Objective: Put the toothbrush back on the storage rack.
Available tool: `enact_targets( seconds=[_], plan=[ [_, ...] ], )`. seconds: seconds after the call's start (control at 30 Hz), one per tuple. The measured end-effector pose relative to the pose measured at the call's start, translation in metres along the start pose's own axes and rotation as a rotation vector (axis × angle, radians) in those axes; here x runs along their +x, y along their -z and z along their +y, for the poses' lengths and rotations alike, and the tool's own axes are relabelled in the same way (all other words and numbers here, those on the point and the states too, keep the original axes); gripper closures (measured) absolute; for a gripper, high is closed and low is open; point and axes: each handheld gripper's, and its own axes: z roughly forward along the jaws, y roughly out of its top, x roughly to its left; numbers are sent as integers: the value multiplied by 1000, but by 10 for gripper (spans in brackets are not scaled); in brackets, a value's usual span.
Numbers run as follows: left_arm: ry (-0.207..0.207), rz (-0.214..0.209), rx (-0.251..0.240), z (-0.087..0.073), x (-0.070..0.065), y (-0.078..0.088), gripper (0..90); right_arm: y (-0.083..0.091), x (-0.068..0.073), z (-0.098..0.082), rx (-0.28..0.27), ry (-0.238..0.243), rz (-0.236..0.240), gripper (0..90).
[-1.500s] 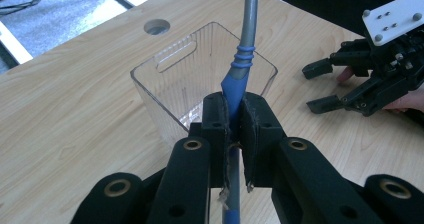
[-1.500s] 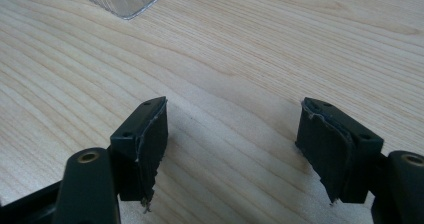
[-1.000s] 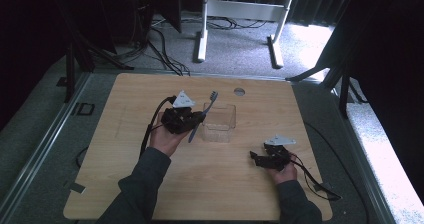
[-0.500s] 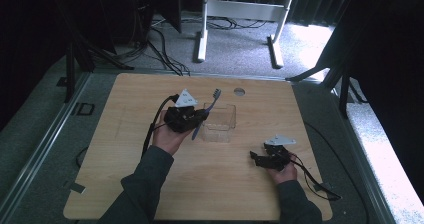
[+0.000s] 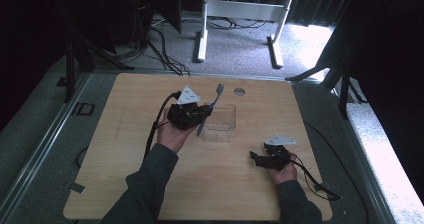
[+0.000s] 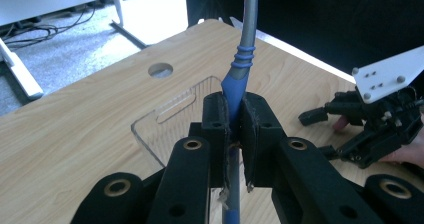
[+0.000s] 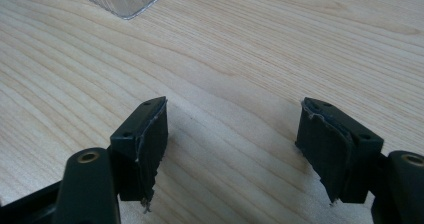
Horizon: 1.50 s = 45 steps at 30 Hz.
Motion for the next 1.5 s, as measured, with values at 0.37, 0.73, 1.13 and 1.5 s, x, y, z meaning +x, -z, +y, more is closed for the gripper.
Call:
enact_targets(
  seconds=[0.37, 0.73, 1.13, 1.5],
  plan=[
    [35, 16, -41, 3, 2, -4, 819, 0, 0, 0, 0, 0, 0, 280],
    [54, 12, -80, 6, 4, -10, 819, 0, 0, 0, 0, 0, 0, 280],
    [100, 35, -128, 7, 8, -15, 819, 0, 0, 0, 0, 0, -1, 280],
    [117, 43, -165, 8, 9, -20, 818, 0, 0, 0, 0, 0, 0, 280]
  ],
)
